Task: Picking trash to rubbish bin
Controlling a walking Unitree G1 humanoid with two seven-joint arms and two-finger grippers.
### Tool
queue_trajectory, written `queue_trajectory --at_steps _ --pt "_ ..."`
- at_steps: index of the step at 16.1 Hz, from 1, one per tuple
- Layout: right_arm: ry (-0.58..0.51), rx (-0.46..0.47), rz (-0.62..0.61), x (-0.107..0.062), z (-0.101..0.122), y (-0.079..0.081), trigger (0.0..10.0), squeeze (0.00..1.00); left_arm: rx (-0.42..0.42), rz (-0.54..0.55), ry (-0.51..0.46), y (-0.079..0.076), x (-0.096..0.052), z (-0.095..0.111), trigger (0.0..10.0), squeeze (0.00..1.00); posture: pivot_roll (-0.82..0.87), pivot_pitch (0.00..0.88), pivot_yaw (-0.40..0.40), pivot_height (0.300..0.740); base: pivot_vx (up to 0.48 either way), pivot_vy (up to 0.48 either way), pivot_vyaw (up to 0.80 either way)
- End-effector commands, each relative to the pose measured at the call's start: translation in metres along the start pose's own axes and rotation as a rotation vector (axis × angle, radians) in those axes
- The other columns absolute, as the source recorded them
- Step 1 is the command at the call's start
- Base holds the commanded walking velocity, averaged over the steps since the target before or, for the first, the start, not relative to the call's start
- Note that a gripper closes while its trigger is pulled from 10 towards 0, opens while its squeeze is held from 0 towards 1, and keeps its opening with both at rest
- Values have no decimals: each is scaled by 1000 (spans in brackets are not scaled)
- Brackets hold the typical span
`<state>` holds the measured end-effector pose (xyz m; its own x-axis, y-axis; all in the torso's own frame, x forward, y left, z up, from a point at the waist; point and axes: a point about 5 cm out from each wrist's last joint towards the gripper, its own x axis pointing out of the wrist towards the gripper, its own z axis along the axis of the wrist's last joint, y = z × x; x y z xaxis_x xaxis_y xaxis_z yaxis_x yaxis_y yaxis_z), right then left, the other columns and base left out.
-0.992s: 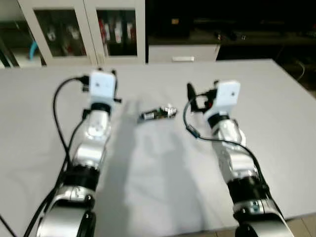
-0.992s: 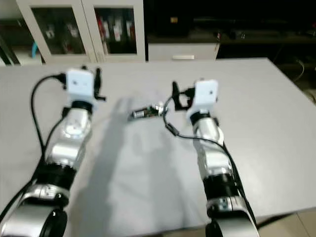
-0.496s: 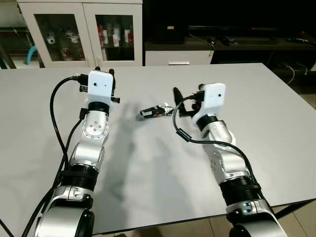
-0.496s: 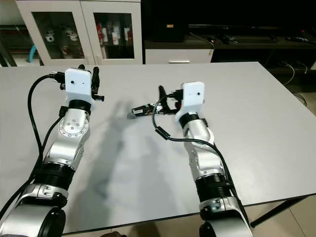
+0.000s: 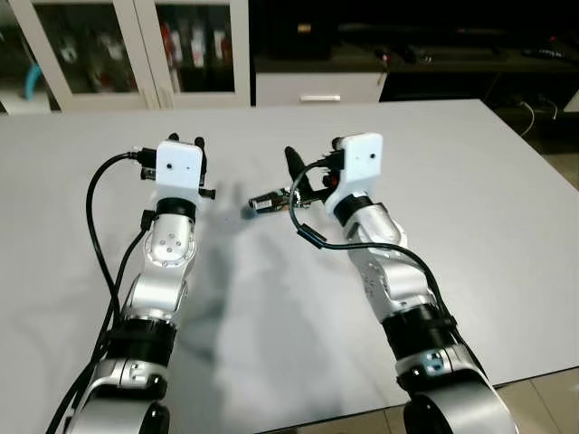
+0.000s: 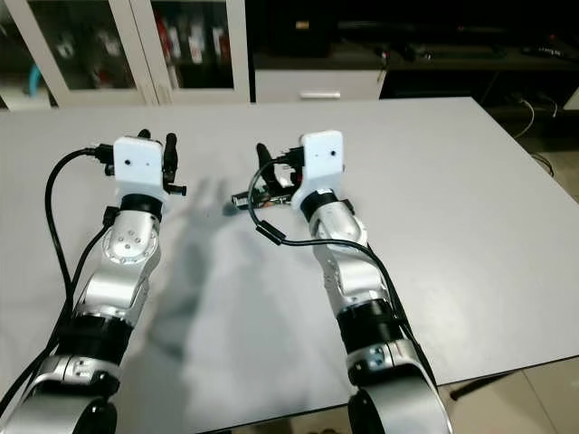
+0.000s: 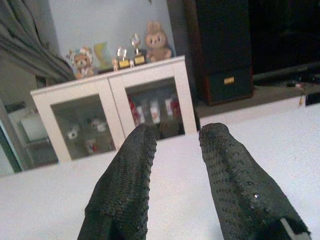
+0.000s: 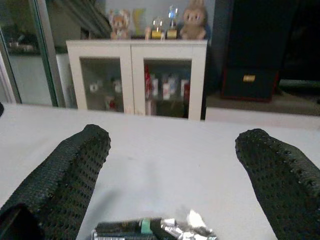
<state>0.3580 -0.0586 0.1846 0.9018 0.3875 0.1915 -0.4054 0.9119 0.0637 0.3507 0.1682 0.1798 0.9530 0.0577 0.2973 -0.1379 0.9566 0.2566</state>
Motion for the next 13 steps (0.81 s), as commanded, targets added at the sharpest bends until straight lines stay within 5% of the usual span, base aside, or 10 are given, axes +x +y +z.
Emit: queue_trajectory --at_steps 1,2,5,10,12,13 --pt "26 -2 1 1 -3 0 10000 0 -5 -10 -5 -2 -1 3 10000 0 -4 132 -65 740 0 0 0" --pt "40 10 12 3 -5 6 10000 0 -15 -9 6 1 -14 3 10000 0 4 189 -83 740 0 0 0" --pt "41 31 21 8 -4 12 10000 0 -8 5 -3 15 -20 11 10000 0 7 256 -92 740 0 0 0" --pt "14 42 15 21 7 16 10000 0 -2 -7 -94 47 7 57 10000 0 23 282 -82 740 0 0 0" --pt "-15 29 -15 23 14 7 10000 0 -73 -100 -91 40 17 61 10000 0 17 270 -75 740 0 0 0" --pt "-25 -9 -70 25 20 -12 10000 0 -67 -175 -55 34 24 55 10000 0 9 254 -71 740 0 0 0"
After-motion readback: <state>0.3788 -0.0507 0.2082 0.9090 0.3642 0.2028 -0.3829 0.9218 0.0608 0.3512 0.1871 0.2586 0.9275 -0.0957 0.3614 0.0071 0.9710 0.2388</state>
